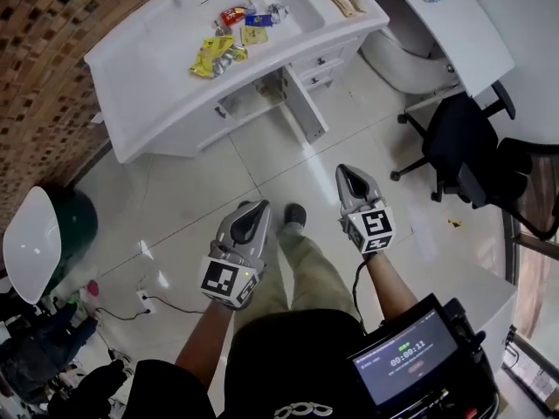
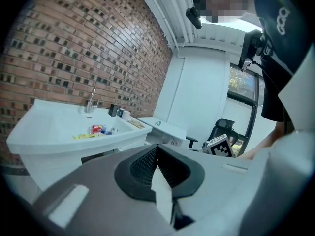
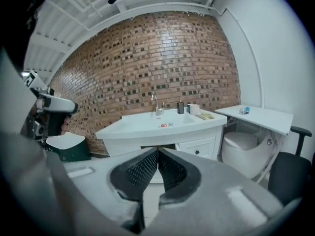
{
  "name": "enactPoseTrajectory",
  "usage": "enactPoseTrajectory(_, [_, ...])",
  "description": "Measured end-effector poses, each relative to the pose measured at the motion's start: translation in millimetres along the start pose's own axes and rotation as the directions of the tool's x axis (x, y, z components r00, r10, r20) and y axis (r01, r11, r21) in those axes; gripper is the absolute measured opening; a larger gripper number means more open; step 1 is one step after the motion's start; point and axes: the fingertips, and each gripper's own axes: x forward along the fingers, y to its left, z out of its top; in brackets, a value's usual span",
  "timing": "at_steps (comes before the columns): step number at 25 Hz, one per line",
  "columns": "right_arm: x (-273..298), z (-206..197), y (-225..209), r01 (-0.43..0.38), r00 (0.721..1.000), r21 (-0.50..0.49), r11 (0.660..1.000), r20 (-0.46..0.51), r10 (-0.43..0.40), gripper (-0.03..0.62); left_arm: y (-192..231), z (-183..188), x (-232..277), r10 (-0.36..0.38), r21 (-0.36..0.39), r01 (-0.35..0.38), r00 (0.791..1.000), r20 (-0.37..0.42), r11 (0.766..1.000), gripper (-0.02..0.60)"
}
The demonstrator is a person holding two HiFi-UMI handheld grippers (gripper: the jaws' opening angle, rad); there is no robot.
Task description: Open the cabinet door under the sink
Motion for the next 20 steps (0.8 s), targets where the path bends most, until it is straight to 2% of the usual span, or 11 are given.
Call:
enactPoseTrajectory(6, [-57.3, 89.3, 50.3, -0.107, 0.990, -0.037, 0.994, 0.087, 0.109, -0.008, -20.7, 54.3, -35.2, 0.037, 0.015, -0.038, 0.997, 0.060, 0.999, 0.017])
enactPoseTrajectory(11, [-94.5, 143.1, 102.7, -0.201, 0.967, -0.110, 0.973, 0.139, 0.215, -0.008, -27.4, 76.3, -68.3, 0.093, -0.004, -0.093, 0.991, 0.100, 0.996, 0.017])
enactPoseTrajectory(15, [-110.1, 171.1, 131.2, -0.252, 0.942, -0.204, 0.946, 0.171, 0.288, -0.008, -28.7, 88.4, -88.4, 0.155, -0.051, -0.149, 0.975, 0.156, 0.988, 0.017])
enactPoseTrajectory(20, [-121.9, 174.8, 142.9, -0.285, 0.927, -0.206, 0.936, 0.188, 0.324, -0.008, -35.8, 91.4, -105.3, 0.200, -0.062, -0.192, 0.963, 0.179, 0.979, 0.017])
